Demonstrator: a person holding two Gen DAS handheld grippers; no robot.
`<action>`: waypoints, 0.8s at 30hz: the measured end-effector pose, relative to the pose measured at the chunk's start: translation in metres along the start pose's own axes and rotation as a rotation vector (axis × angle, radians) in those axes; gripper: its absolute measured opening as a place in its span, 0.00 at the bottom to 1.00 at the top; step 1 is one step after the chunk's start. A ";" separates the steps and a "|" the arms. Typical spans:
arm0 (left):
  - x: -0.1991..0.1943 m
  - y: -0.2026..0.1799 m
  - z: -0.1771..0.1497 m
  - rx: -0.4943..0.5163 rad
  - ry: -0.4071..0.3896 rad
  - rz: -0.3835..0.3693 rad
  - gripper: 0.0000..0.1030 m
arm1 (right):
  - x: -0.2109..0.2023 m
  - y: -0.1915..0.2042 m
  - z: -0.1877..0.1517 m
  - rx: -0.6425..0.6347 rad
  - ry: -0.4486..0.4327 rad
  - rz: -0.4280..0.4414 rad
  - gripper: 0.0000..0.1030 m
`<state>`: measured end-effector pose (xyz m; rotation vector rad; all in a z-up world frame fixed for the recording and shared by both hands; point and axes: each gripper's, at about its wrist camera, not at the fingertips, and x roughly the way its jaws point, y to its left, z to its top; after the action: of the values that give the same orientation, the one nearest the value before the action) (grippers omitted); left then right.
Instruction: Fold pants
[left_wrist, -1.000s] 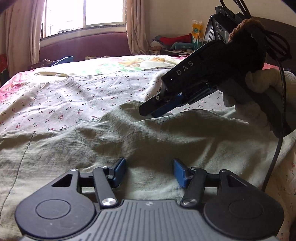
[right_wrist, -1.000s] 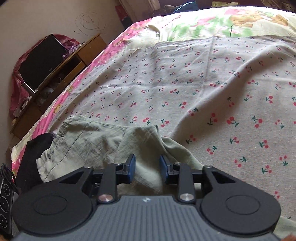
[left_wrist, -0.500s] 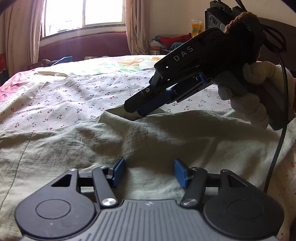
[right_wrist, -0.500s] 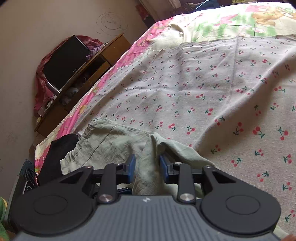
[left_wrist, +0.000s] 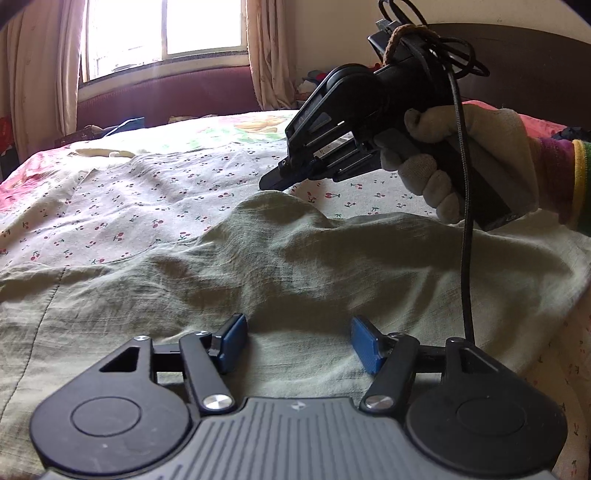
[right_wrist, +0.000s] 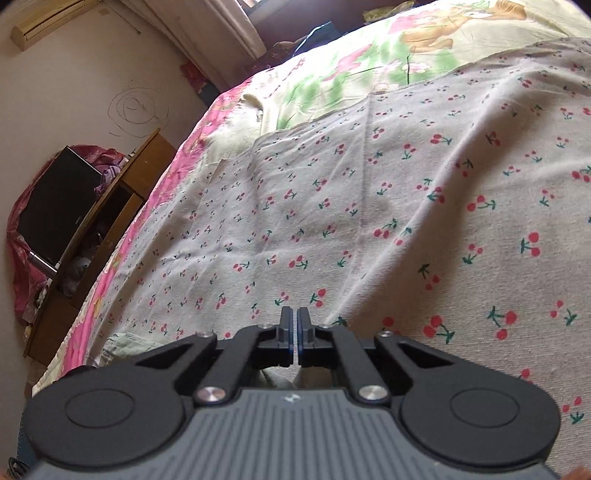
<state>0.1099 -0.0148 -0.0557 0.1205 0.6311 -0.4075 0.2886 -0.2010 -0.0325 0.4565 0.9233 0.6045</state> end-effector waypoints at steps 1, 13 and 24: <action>0.000 0.000 0.000 0.001 0.000 0.001 0.73 | -0.009 0.003 -0.002 -0.011 -0.002 0.012 0.08; 0.004 -0.003 -0.002 0.026 -0.011 0.011 0.79 | -0.031 0.008 -0.050 -0.292 0.108 -0.284 0.00; -0.002 -0.015 -0.004 0.079 -0.039 0.061 0.82 | -0.177 0.013 -0.115 0.017 -0.240 -0.422 0.11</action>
<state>0.1003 -0.0269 -0.0575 0.2063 0.5718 -0.3749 0.1062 -0.2955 0.0201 0.3266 0.7646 0.1531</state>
